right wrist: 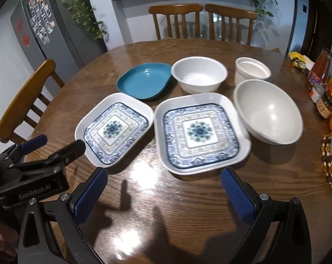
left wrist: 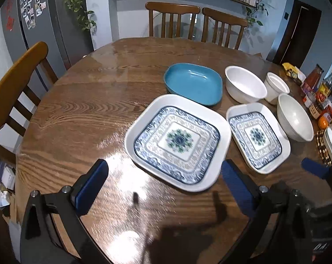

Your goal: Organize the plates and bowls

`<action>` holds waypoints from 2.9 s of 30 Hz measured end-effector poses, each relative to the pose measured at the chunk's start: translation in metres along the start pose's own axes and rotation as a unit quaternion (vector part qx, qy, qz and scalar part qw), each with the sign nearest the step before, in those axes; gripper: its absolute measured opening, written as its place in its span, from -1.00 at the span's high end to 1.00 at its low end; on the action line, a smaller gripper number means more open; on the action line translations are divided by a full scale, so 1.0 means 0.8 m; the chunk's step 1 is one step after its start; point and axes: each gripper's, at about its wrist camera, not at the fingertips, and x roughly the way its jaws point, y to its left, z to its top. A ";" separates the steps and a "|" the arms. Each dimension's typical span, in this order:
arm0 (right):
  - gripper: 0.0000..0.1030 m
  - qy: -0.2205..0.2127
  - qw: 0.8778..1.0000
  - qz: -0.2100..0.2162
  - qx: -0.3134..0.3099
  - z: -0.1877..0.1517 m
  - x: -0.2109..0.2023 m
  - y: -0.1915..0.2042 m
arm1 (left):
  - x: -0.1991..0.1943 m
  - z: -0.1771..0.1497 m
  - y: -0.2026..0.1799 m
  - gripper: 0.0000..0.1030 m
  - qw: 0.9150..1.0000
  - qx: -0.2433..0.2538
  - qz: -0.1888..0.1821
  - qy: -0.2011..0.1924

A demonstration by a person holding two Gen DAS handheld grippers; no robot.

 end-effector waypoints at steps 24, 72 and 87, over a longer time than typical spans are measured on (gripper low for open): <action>0.13 0.086 0.995 0.029 0.031 0.028 0.119 0.056 | 0.108 0.032 0.058 0.42 0.995 0.033 -0.033 0.085; 0.17 0.053 0.989 0.111 -0.087 -0.002 0.027 0.064 | -0.053 -0.066 0.097 -0.32 0.990 -0.114 0.077 0.011; 0.14 0.014 0.997 0.056 0.043 -0.022 -0.032 -0.105 | -0.043 -0.046 -0.063 -0.75 0.999 -0.025 0.007 0.026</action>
